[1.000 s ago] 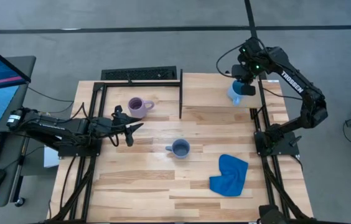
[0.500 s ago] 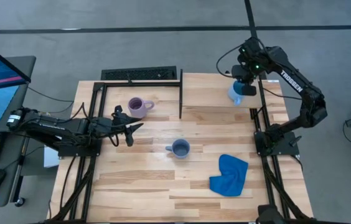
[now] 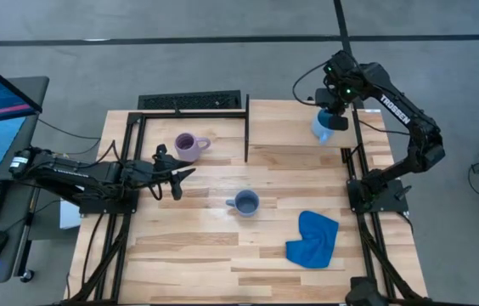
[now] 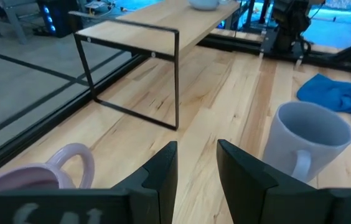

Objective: Stack small to large cups/mugs on shelf
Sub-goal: Put the light blue mug on the shelf

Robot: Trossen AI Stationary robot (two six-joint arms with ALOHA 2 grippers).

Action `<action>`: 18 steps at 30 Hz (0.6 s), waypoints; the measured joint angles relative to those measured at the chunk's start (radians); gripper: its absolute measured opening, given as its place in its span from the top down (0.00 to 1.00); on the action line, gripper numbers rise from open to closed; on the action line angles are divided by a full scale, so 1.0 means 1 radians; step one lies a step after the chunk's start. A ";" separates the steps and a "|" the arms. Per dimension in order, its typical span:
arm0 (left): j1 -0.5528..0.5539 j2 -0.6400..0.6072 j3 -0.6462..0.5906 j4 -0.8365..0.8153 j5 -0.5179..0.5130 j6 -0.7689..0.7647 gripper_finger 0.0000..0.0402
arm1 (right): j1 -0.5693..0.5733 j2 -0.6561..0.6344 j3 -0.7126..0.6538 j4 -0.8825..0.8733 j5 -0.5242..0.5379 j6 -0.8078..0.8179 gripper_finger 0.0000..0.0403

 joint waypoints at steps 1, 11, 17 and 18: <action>0.000 0.000 0.000 -0.004 0.000 -0.001 0.74 | 0.000 0.001 -0.002 0.006 0.001 0.006 0.94; 0.000 0.000 0.000 -0.019 0.000 -0.010 0.74 | 0.000 0.004 -0.006 0.038 0.012 0.026 0.85; 0.000 0.000 0.000 -0.020 0.000 -0.010 0.74 | 0.000 0.004 -0.006 0.057 0.007 0.048 0.84; 0.000 0.000 0.000 -0.020 0.000 -0.010 0.74 | 0.000 0.005 -0.006 0.067 0.007 0.062 0.84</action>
